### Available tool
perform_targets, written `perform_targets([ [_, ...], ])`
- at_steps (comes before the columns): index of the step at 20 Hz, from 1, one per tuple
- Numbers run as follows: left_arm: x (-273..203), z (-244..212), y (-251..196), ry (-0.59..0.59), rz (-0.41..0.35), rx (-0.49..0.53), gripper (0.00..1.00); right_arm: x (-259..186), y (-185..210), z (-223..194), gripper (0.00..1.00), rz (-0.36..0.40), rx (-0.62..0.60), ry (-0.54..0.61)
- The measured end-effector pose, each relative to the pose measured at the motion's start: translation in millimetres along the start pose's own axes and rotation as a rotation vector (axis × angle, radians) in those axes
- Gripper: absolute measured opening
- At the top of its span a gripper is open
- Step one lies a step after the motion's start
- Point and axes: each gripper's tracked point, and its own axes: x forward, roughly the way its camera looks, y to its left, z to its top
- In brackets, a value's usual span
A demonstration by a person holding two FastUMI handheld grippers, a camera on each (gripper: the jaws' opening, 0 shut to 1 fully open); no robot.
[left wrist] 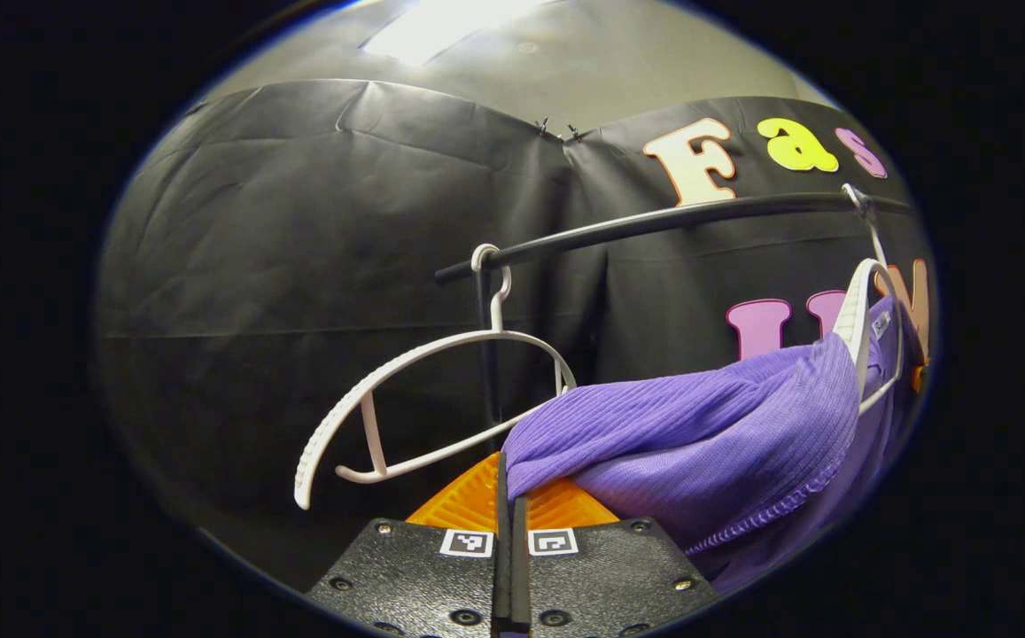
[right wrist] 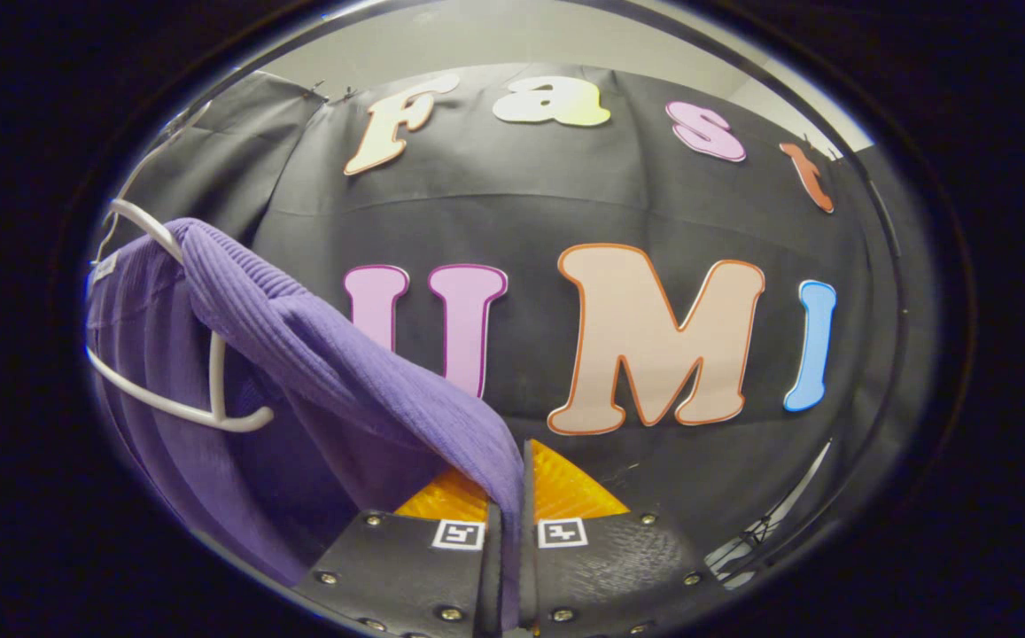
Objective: Grasp the clothes on the hanger with both hands and then place them into the laundry hamper below.
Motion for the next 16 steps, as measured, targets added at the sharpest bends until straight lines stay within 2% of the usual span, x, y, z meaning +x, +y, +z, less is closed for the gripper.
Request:
perform_targets([
  [10, -5, -37, 0, 0.07, 0.017, -0.003, 0.0, -2, 2, -34, 0.08, 0.009, -0.009, 0.083],
  [12, -5, -34, 0, 0.053, 0.019, 0.0, 0.0, -4, 2, -37, 0.08, 0.003, -0.021, 0.077],
  [16, -8, -58, 3, 0.108, 0.028, 0.008, 0.01, -3, 4, -58, 0.08, 0.002, -0.022, 0.134],
])
